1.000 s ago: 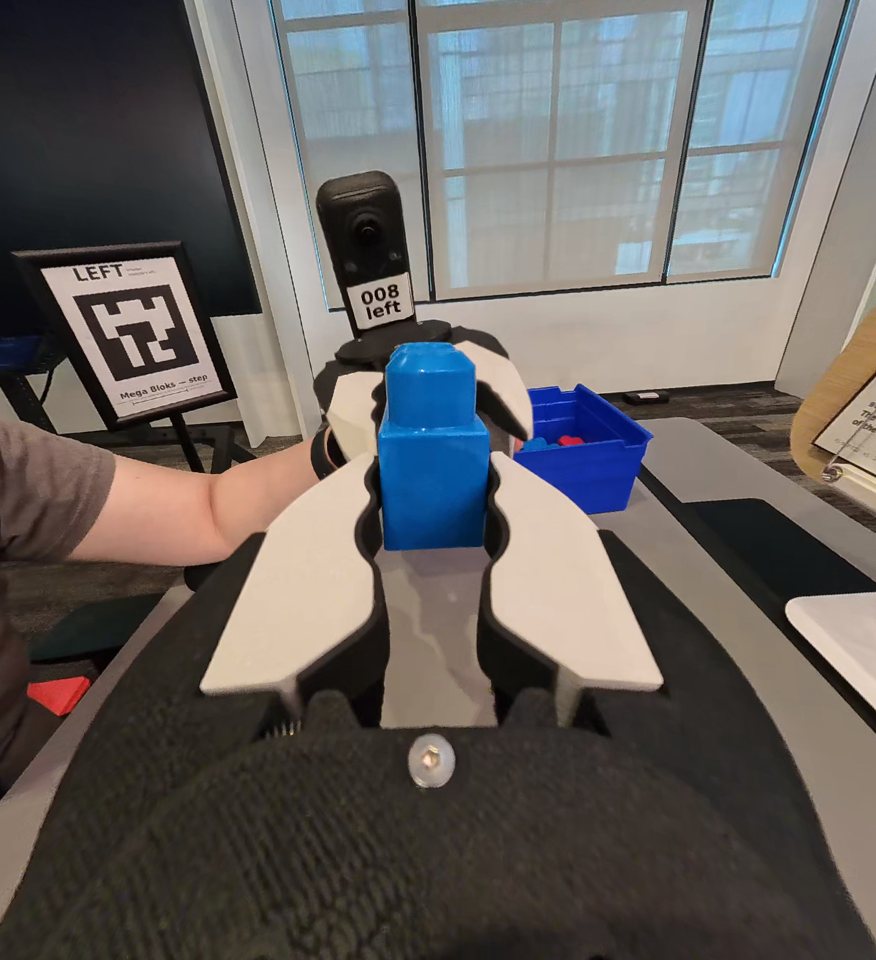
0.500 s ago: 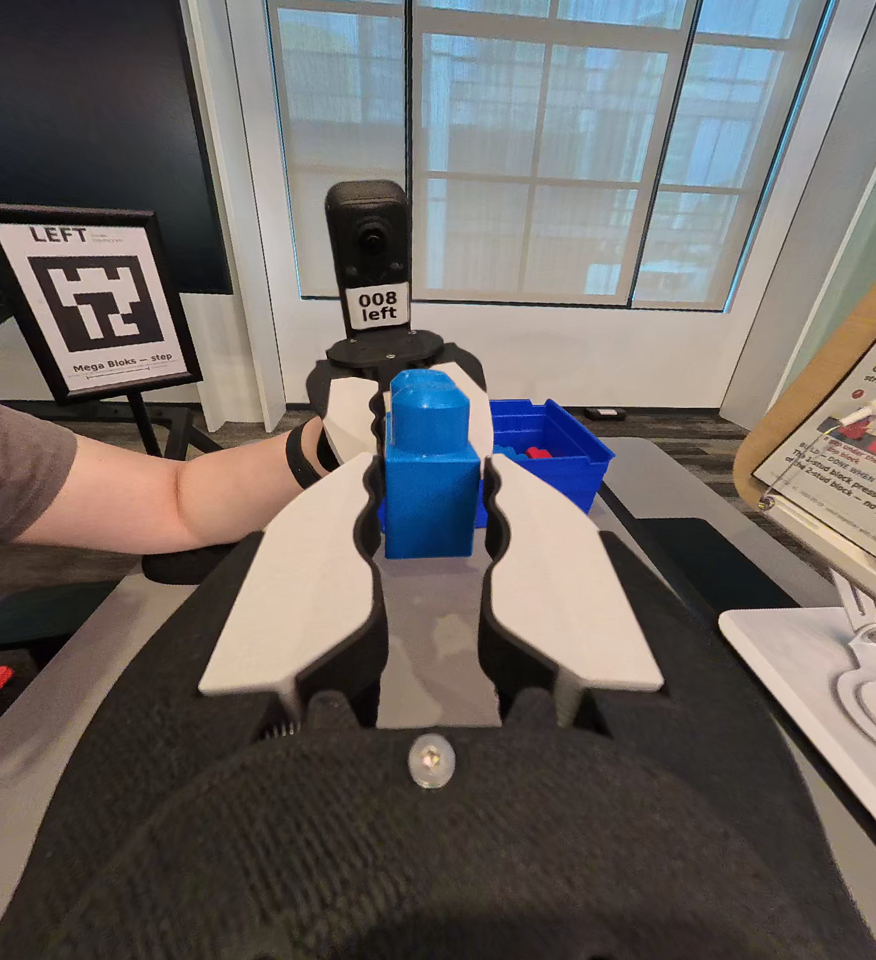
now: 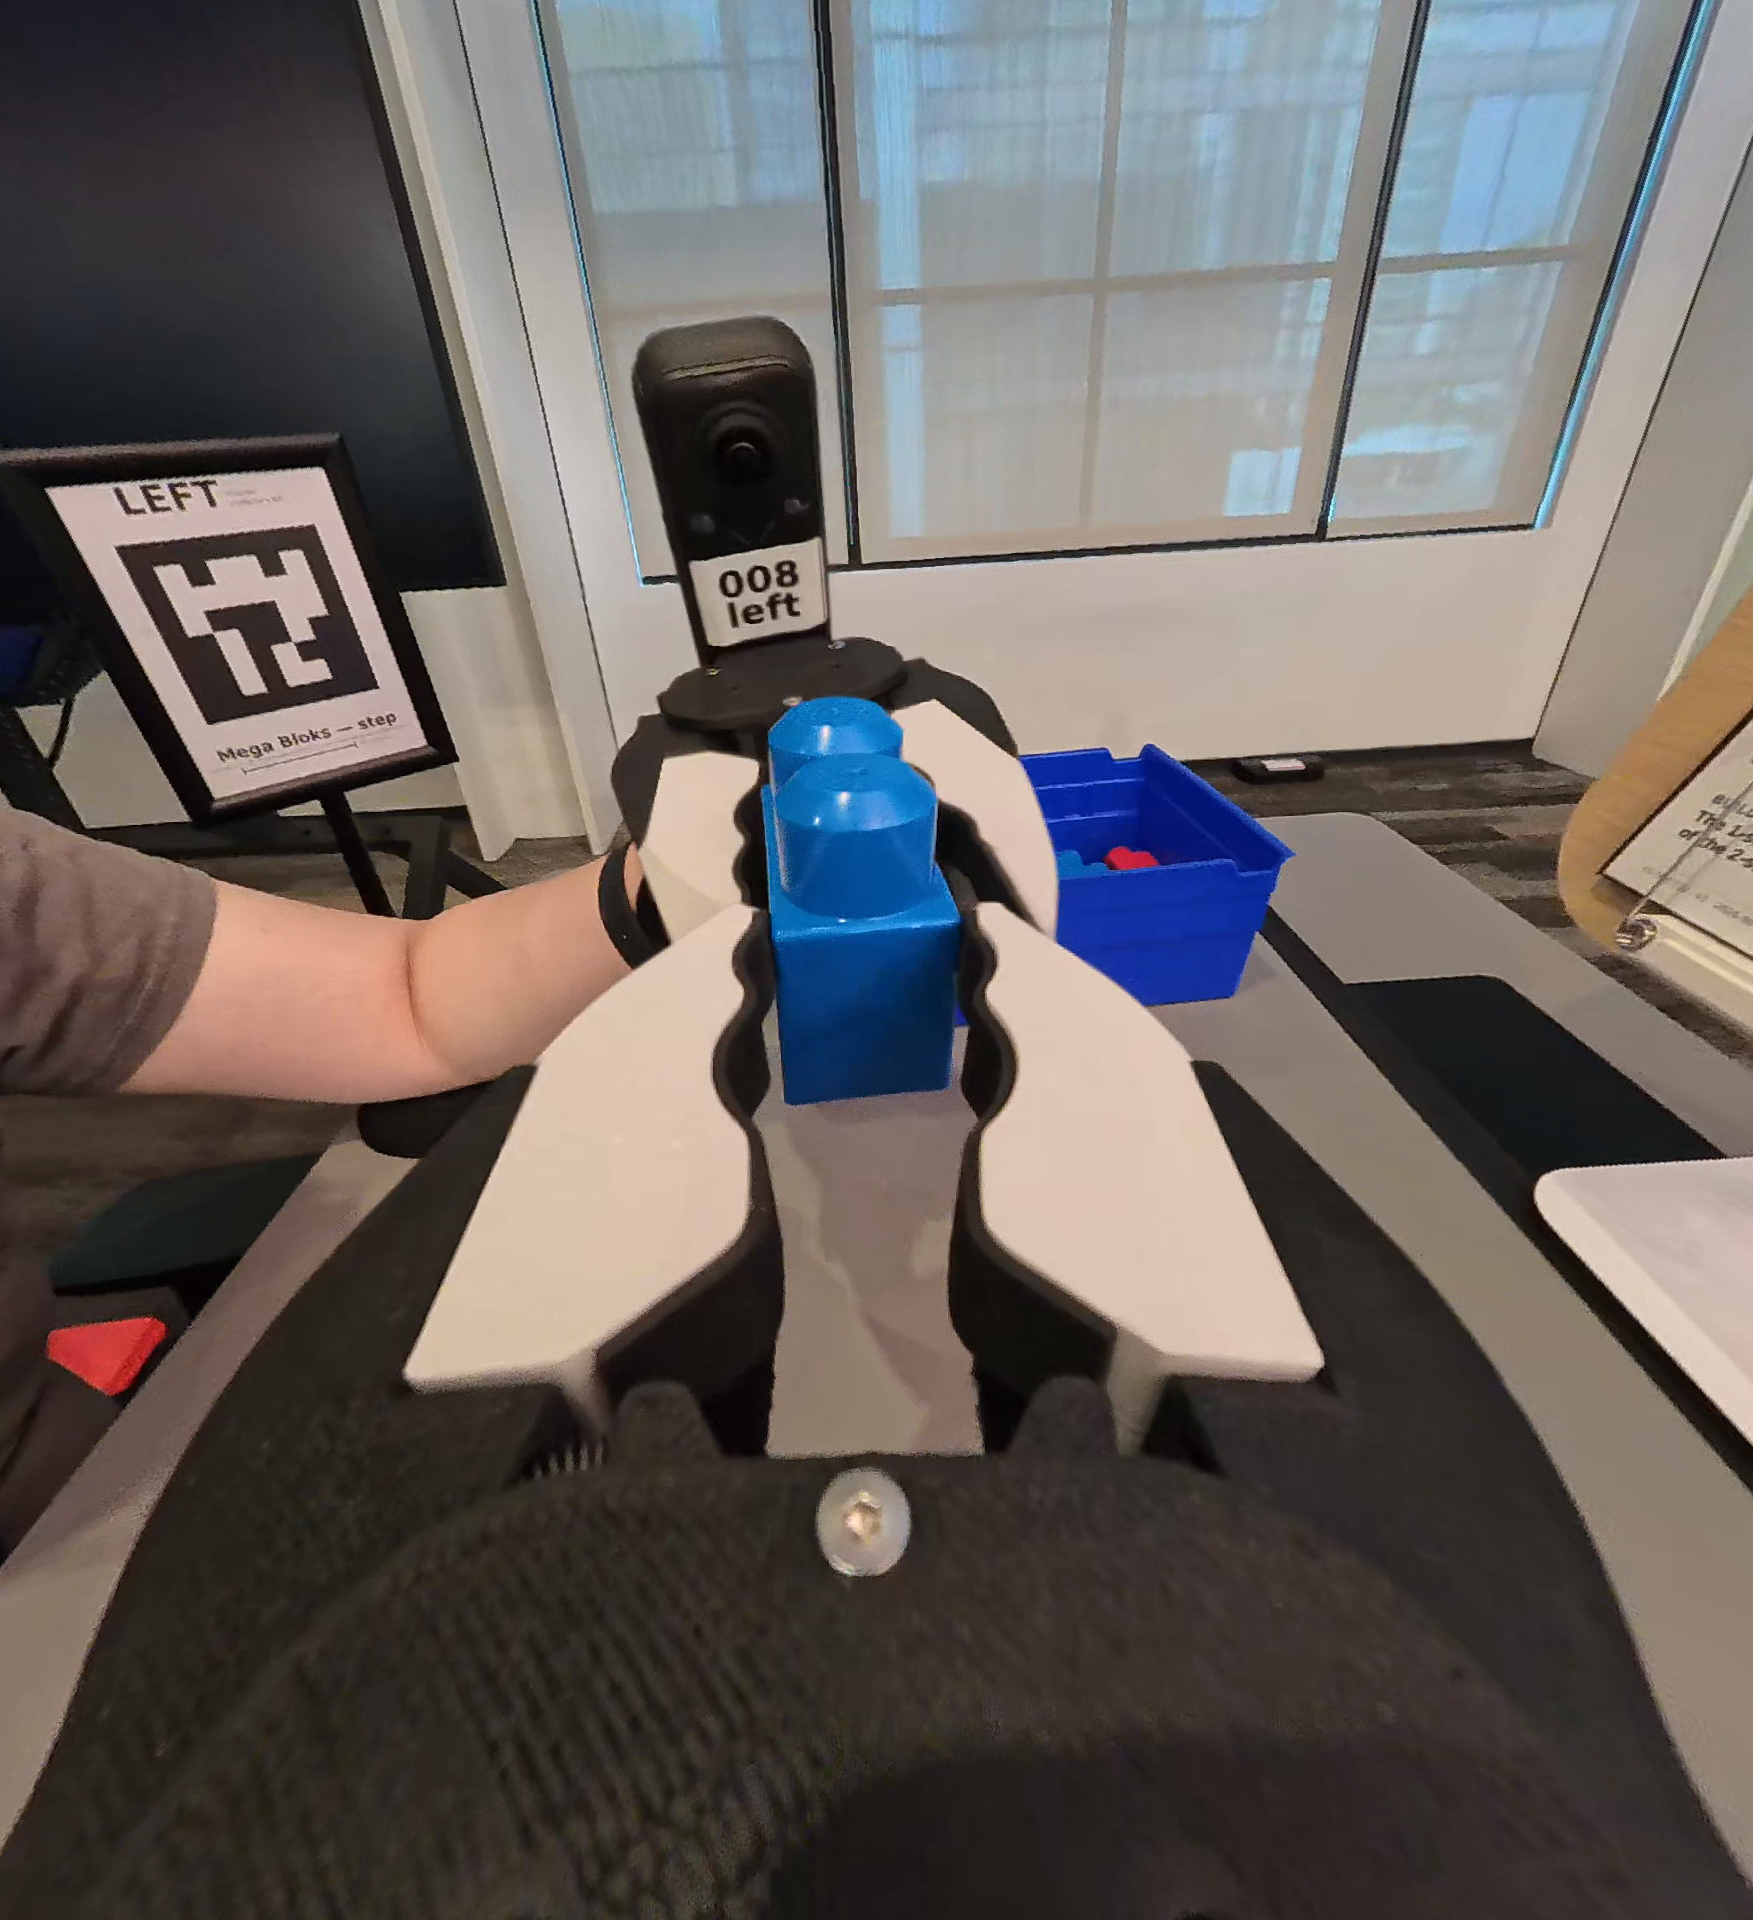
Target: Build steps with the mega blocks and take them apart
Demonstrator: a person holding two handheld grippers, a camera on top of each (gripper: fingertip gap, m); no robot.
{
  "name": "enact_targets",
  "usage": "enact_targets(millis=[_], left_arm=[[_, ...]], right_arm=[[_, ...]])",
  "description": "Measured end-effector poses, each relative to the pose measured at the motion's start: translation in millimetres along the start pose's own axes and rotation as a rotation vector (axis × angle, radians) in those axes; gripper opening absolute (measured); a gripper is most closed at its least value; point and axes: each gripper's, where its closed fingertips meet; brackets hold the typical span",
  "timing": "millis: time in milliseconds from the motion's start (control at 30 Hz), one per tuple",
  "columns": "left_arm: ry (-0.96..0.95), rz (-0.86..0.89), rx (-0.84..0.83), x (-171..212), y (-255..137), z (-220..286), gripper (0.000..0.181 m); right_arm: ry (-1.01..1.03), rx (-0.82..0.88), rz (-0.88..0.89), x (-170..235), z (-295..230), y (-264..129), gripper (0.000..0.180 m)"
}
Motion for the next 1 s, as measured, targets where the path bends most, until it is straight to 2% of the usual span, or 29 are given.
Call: enact_targets(millis=[300, 567, 733, 900, 1000], left_arm=[[-0.031, 0.007, 0.019, 2, 6, 4, 0.047], [-0.034, -0.014, 0.027, 4, 7, 4, 0.045], [-0.038, -0.021, 0.025, 6, 5, 1, 0.045], [-0.036, -0.032, 0.0, 8, -1, -8, 0.043], [-0.016, -0.03, -0.04, 7, -11, -19, 0.041]], right_arm=[[-0.03, 0.027, 0.017, 3, -2, 6, 0.035], [-0.046, 0.015, 0.02, 4, -1, 5, 0.035], [-0.074, 0.018, 0.076, -10, -2, -3, 0.039], [-0.146, 0.102, 0.022, -10, 12, -13, 0.039], [-0.2, 0.192, -0.092, 9, 36, -22, 0.039]])
Point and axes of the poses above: each gripper's, where its closed fingertips meet, y out along the fingers, x out of its underside, z = x × y across the jaws, and after that the axes turned 2 degrees about y, right-handed
